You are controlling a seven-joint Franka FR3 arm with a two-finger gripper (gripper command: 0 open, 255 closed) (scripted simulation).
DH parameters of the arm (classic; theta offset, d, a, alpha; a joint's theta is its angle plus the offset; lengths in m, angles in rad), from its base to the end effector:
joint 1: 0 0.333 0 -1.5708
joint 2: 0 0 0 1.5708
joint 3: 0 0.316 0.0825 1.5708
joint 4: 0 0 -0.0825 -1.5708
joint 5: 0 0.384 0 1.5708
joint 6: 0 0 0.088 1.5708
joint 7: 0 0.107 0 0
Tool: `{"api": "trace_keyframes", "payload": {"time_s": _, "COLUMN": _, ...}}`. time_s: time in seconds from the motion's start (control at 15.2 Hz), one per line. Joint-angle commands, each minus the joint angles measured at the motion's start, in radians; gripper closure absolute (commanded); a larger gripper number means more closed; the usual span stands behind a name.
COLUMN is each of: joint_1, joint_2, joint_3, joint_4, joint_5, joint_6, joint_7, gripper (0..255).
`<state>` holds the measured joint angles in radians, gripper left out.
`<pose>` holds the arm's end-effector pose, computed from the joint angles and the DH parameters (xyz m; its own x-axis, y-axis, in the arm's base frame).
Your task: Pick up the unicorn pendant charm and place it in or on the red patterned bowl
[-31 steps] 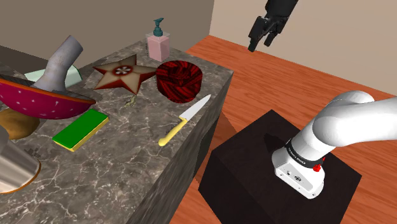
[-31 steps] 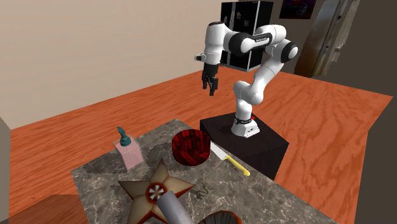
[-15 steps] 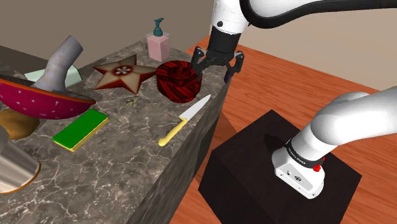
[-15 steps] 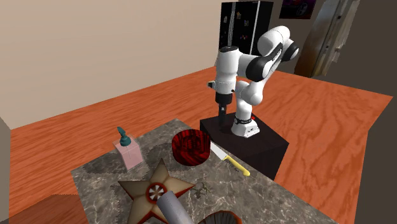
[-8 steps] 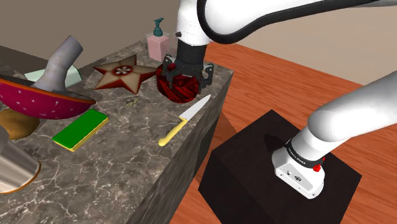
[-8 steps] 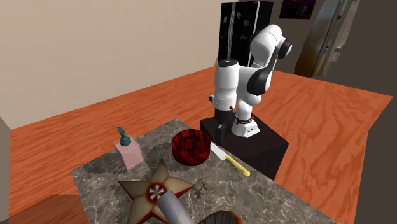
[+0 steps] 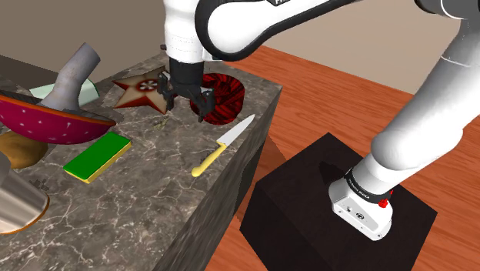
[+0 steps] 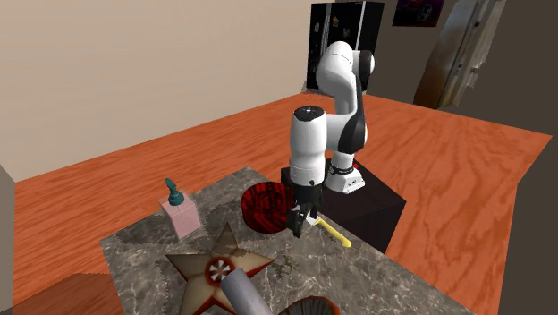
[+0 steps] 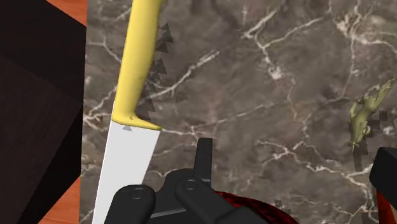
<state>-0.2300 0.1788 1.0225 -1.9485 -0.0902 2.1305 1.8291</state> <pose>0.4304 0.4018 0.4384 0.5357 -0.8393 -0.0930 -0.8444 -0.5310 -0.0709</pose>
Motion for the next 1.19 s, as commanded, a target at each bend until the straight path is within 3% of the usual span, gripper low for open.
{"api": "trace_keyframes", "payload": {"time_s": 0.0, "joint_1": 0.072, "joint_2": 0.120, "joint_3": -0.042, "joint_4": 0.069, "joint_5": -0.110, "joint_6": 0.010, "joint_7": 0.143, "gripper": 0}}
{"api": "trace_keyframes", "payload": {"time_s": 0.33, "joint_1": 0.260, "joint_2": 0.338, "joint_3": -0.178, "joint_4": 0.298, "joint_5": -0.242, "joint_6": -0.023, "joint_7": 0.357, "gripper": 0}}
{"api": "trace_keyframes", "payload": {"time_s": 0.4, "joint_1": 0.275, "joint_2": 0.356, "joint_3": -0.190, "joint_4": 0.321, "joint_5": -0.249, "joint_6": -0.027, "joint_7": 0.372, "gripper": 0}}
{"api": "trace_keyframes", "payload": {"time_s": 1.12, "joint_1": 0.305, "joint_2": 0.410, "joint_3": -0.223, "joint_4": 0.297, "joint_5": -0.291, "joint_6": 0.043, "joint_7": 0.396, "gripper": 0}}
